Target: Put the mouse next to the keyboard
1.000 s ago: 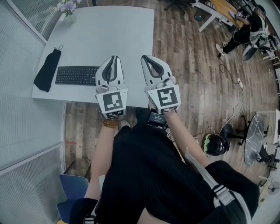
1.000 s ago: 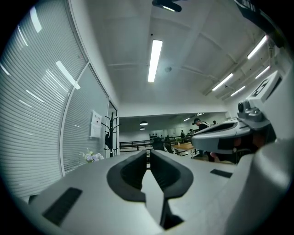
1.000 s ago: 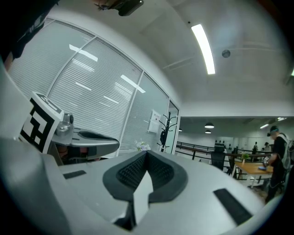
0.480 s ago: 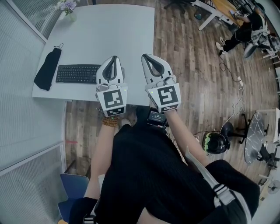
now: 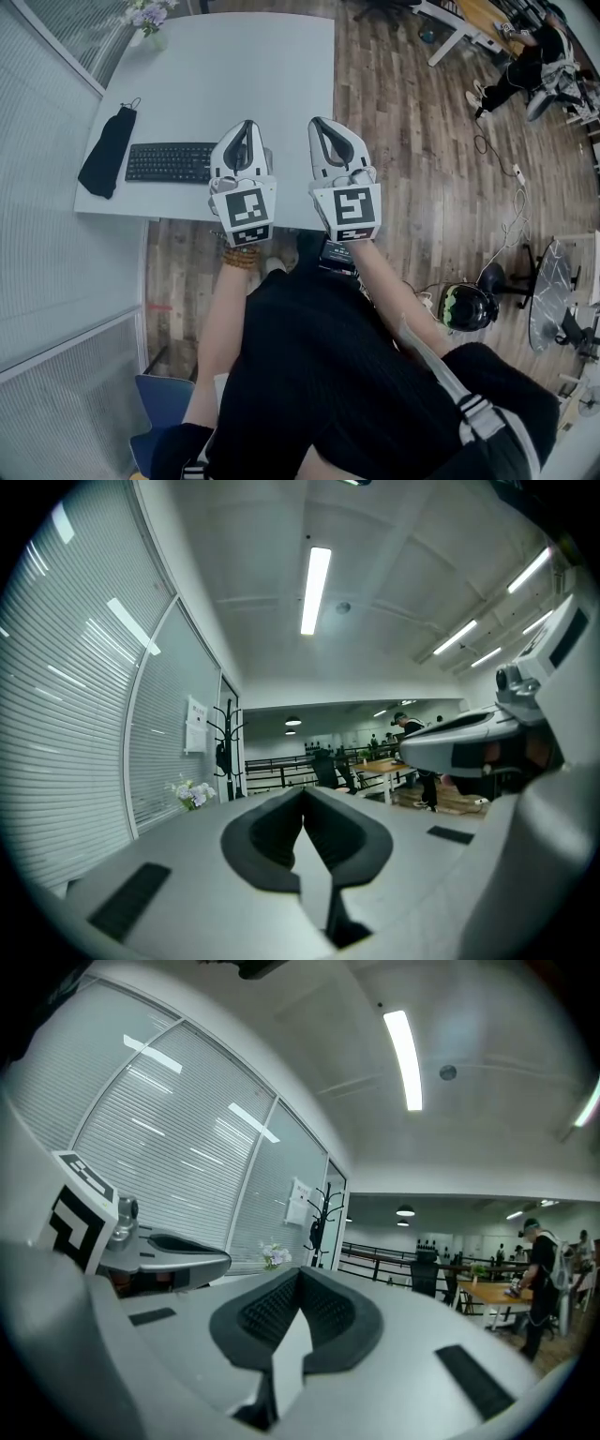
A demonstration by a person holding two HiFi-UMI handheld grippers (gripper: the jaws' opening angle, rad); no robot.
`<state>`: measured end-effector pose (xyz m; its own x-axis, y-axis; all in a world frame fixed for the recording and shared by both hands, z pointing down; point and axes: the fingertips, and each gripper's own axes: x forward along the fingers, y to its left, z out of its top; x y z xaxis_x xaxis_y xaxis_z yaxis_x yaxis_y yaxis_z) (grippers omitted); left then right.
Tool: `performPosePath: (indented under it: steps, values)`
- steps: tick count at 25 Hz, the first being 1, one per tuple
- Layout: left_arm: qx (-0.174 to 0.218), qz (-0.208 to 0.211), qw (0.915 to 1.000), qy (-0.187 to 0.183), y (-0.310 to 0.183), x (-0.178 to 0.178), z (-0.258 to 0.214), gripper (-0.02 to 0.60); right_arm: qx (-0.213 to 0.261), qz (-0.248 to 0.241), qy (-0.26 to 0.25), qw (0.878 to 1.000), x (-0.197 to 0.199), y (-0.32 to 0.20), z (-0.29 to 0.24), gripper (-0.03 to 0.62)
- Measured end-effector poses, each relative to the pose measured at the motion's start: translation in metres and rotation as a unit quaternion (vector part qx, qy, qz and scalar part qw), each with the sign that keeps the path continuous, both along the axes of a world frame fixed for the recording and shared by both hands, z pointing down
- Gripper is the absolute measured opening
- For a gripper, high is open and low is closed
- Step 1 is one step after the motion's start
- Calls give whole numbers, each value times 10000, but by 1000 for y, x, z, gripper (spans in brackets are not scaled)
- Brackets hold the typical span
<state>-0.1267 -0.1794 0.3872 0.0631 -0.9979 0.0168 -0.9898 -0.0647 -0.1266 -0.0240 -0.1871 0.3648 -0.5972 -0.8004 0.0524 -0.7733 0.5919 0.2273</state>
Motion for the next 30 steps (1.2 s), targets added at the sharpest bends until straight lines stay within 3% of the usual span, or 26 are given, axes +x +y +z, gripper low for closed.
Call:
performPosePath:
  steps: [12,30]
  values:
    - [69,53,10000,3,-1,5,-8,12,-88,-161,-140,9997,-11,0,-2,-3]
    - [-70,-301,9991,286,39,-73,14,12,-457,-318,218,9982,-61,-5,32,-3]
